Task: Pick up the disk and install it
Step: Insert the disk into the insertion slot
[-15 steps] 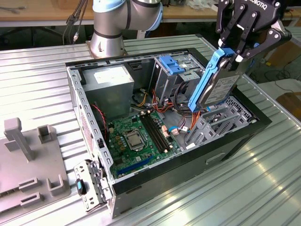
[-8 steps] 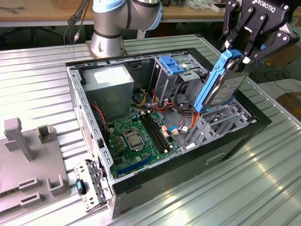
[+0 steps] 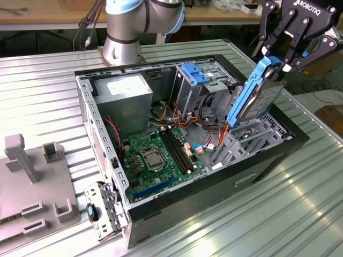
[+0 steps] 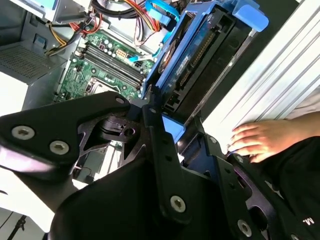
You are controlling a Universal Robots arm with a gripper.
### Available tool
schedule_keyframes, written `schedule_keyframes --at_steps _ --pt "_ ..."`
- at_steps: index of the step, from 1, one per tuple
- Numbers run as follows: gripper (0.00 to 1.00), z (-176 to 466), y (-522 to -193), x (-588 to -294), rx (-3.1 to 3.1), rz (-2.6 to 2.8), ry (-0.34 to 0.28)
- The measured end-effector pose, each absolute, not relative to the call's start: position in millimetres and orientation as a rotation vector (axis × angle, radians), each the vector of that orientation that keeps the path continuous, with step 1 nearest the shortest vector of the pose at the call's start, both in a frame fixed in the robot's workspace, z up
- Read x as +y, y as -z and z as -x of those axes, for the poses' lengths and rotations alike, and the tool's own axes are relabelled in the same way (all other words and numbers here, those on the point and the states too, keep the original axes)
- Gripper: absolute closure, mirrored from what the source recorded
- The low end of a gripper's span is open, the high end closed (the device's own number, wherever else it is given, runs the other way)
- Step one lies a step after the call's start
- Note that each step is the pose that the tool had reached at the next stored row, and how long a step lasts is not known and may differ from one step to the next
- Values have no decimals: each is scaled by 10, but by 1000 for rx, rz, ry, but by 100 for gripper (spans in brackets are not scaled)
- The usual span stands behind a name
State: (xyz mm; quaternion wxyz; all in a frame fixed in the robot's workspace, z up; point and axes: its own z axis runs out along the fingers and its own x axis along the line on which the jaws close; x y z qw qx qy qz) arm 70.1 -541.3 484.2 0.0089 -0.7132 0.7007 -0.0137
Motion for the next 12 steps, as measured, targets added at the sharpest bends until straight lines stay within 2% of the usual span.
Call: schedule_keyframes --at_steps 12 --pt "63 -761 -4821 -5428 2190 2227 43"
